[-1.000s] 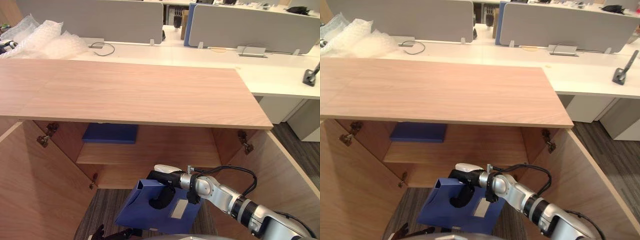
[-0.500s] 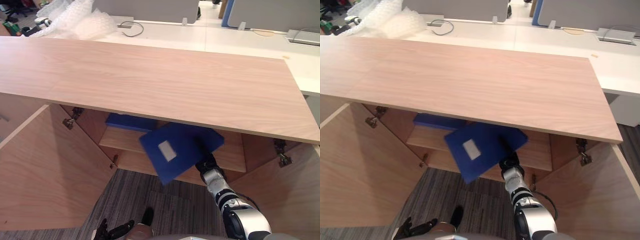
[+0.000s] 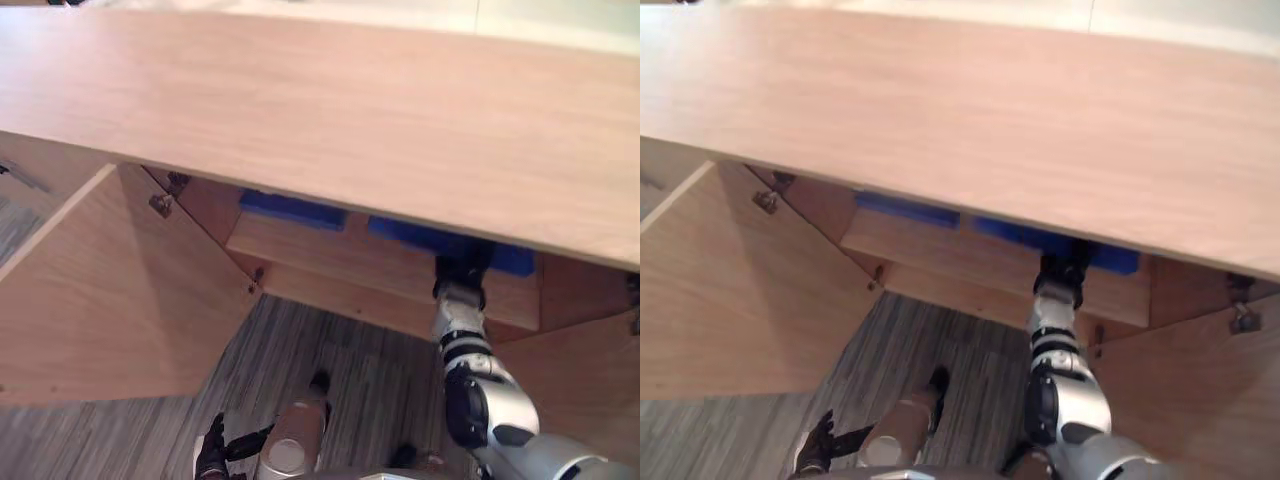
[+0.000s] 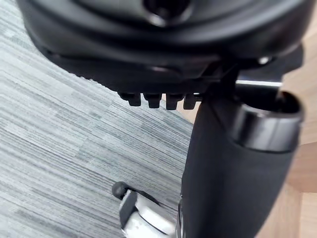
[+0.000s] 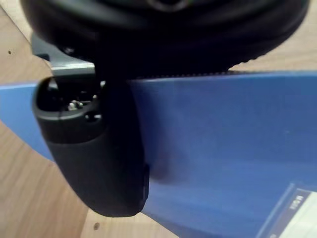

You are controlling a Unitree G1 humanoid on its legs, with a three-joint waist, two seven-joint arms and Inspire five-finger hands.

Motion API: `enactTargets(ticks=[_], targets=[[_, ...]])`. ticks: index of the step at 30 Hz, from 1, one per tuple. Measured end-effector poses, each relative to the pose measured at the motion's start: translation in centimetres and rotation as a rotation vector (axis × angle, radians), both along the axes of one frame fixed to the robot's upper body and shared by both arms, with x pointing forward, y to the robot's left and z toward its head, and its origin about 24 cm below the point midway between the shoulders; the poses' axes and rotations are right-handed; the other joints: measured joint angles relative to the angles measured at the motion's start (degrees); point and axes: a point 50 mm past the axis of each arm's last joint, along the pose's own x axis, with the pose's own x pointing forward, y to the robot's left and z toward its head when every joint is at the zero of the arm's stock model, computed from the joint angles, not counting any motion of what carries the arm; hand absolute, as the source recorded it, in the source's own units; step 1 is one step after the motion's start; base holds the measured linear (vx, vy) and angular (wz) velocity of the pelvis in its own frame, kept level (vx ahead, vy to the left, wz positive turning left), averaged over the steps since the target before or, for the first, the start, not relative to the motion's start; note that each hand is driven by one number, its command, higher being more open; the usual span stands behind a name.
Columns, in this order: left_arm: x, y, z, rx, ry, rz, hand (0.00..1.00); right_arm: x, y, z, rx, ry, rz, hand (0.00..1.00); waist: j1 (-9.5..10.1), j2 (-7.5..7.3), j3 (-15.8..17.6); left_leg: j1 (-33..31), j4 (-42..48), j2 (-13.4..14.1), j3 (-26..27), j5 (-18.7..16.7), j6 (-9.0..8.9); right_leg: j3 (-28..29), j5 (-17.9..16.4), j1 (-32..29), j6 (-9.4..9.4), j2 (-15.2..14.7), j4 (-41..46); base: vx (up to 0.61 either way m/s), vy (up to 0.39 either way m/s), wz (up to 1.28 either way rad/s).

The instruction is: Walk over to the cabinet, pick up the folder, carry it to the office cabinet, place the folder inside the office cabinet, then close the office cabinet door

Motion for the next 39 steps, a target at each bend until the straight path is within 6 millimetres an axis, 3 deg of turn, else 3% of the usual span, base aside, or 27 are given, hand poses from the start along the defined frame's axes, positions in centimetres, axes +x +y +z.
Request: enactTargets(ticks=[1, 2, 5, 11, 16, 21, 31, 32, 39], targets=[[0.0, 0.0, 0.0, 0.000, 0.000, 0.001, 1.00, 0.2, -0.1, 0.4, -0.003, -0.010, -0.001, 0.00, 0.02, 0.14, 0.34, -0.59, 1.10, -0.11, 0.14, -0.52, 0.04, 0.07, -0.64, -0.59, 0.07, -0.37, 1.13, -0.17, -0.017, -0.15], [0.0, 0.0, 0.0, -0.001, 0.001, 0.001, 1.00, 1.0, -0.5, 2.3, -0.017, -0.050, -0.007, 0.00, -0.12, 0.56, 1.83, -3.02, 5.26, -0.55, 0.57, -2.40, 0.27, 0.41, -2.98, -2.99, 0.06, -1.87, 5.58, -0.14, -0.006, -0.08], [-0.1, 0.1, 0.0, -0.002, 0.005, 0.001, 1.00, 2.0, -1.4, 5.3, -0.040, -0.104, -0.015, 0.00, -0.02, 1.16, 3.79, -8.75, 13.78, -1.40, 1.57, -5.57, 0.63, 2.75, -6.92, -9.19, 0.22, -4.47, 15.41, -0.17, 0.003, -0.06], [0.7, -0.4, 0.3, -0.014, -0.024, -0.045, 1.00, 2.9, -2.9, 9.5, -0.089, -0.173, -0.025, 0.00, 0.72, 3.55, 7.15, -18.72, 26.85, -2.41, 2.03, -9.56, 0.29, 6.22, -12.47, -19.58, 0.21, -7.68, 30.13, -0.13, 0.034, -0.01], [2.1, -2.0, 1.0, -0.062, -0.089, -0.130, 1.00, 2.9, -4.1, 11.1, -0.146, -0.177, -0.037, 0.00, 0.87, 4.83, 9.26, -24.48, 31.89, -3.03, 1.92, -10.00, -0.12, 7.87, -14.41, -25.68, -0.35, -8.97, 36.59, -0.06, 0.018, 0.03], [2.5, -2.4, 1.6, -0.069, -0.122, -0.205, 1.00, 2.6, -4.8, 15.2, -0.174, -0.288, -0.089, 0.00, 0.97, 5.54, 10.36, -28.93, 34.39, -2.92, 2.44, -9.96, -0.26, 9.64, -14.94, -31.30, -0.68, -9.26, 40.15, -0.03, 0.002, -0.04], [2.6, -2.6, 1.9, -0.080, -0.128, -0.209, 1.00, 2.0, -6.3, 18.6, -0.152, -0.359, -0.173, 0.00, 1.00, 6.35, 11.21, -30.26, 33.99, -4.01, 2.99, -9.91, -0.27, 9.91, -15.39, -32.91, -0.19, -10.66, 40.63, 0.07, -0.011, 0.04], [2.6, -2.6, 1.9, -0.078, -0.128, -0.208, 1.00, 1.9, -6.5, 18.8, -0.152, -0.362, -0.183, 1.00, 0.99, 6.35, 11.21, -30.25, 33.78, -4.18, 2.89, -9.89, -0.27, 9.51, -15.39, -32.72, -0.18, -10.88, 40.44, 0.11, -0.020, 0.10], [2.8, -2.6, 2.1, -0.072, -0.140, -0.194, 1.00, 1.9, -6.9, 18.5, -0.141, -0.316, -0.189, 1.00, 0.62, 6.24, 11.82, -27.59, 31.61, -4.85, 1.90, -9.78, -0.45, 7.37, -15.48, -28.89, 0.03, -11.27, 37.92, 0.11, -0.026, 0.09]])
